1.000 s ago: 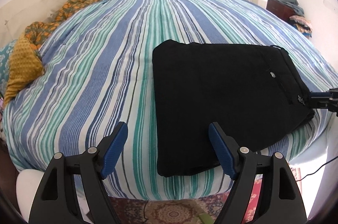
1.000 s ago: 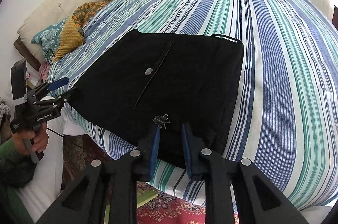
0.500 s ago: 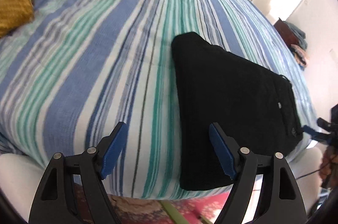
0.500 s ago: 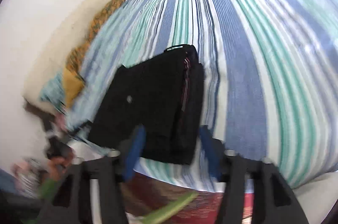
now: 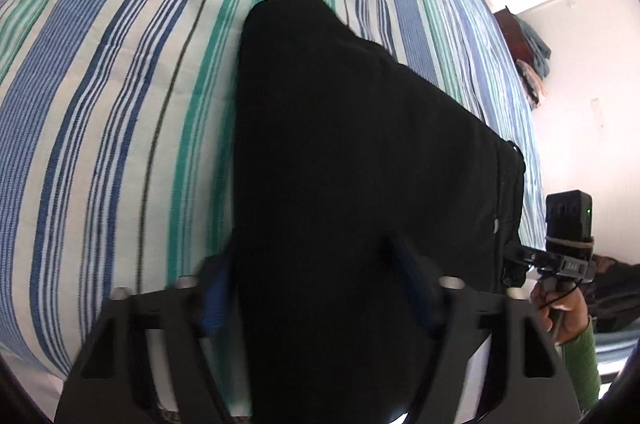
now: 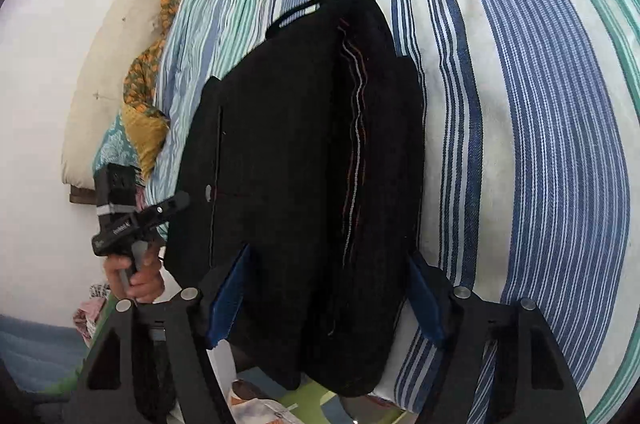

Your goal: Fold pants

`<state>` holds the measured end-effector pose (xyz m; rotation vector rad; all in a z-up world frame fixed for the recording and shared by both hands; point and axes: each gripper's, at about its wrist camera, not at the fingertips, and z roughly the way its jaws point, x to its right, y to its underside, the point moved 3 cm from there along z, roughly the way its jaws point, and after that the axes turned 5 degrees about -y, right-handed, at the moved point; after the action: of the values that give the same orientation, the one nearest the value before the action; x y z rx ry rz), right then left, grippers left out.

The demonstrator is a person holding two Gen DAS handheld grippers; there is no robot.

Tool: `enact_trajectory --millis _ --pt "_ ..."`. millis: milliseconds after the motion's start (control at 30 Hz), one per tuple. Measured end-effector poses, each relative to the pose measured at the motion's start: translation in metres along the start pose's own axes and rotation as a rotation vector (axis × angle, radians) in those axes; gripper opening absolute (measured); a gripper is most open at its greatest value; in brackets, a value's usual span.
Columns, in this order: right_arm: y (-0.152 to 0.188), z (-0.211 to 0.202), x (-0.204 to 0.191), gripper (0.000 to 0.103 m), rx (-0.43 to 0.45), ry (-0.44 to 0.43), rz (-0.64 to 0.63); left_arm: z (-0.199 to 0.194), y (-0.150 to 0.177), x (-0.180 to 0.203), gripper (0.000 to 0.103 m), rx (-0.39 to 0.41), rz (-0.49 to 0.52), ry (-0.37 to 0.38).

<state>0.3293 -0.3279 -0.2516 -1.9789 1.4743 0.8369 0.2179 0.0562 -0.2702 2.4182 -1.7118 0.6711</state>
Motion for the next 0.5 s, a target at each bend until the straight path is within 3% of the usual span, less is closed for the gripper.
enact_trajectory --millis 67,100,133,167,367,433,467,500 --pt "-0.002 0.000 -0.006 0.056 0.006 -0.013 -0.001 -0.014 -0.002 0.016 0.028 0.046 0.056 -0.058" --pt "-0.003 -0.004 -0.013 0.046 0.019 -0.026 -0.018 -0.021 -0.002 0.024 0.024 0.064 0.092 -0.071" --pt "-0.003 -0.009 -0.021 0.037 0.034 -0.048 -0.034 -0.033 -0.004 0.034 0.023 0.086 0.130 -0.075" --pt "-0.004 -0.016 -0.029 0.036 0.047 -0.073 -0.044 -0.043 -0.008 0.042 0.023 0.105 0.147 -0.065" --pt "-0.040 -0.053 -0.086 0.035 0.148 -0.139 -0.177 -0.098 -0.058 0.063 0.024 0.256 0.167 -0.014" --pt "-0.058 -0.066 -0.100 0.035 0.193 -0.139 -0.208 -0.105 -0.075 0.066 0.030 0.302 0.167 -0.013" --pt "-0.069 -0.071 -0.104 0.035 0.216 -0.147 -0.209 -0.105 -0.082 0.067 0.041 0.331 0.180 -0.047" --pt "-0.074 -0.076 -0.107 0.035 0.234 -0.147 -0.214 -0.105 -0.085 0.065 0.063 0.362 0.199 -0.103"
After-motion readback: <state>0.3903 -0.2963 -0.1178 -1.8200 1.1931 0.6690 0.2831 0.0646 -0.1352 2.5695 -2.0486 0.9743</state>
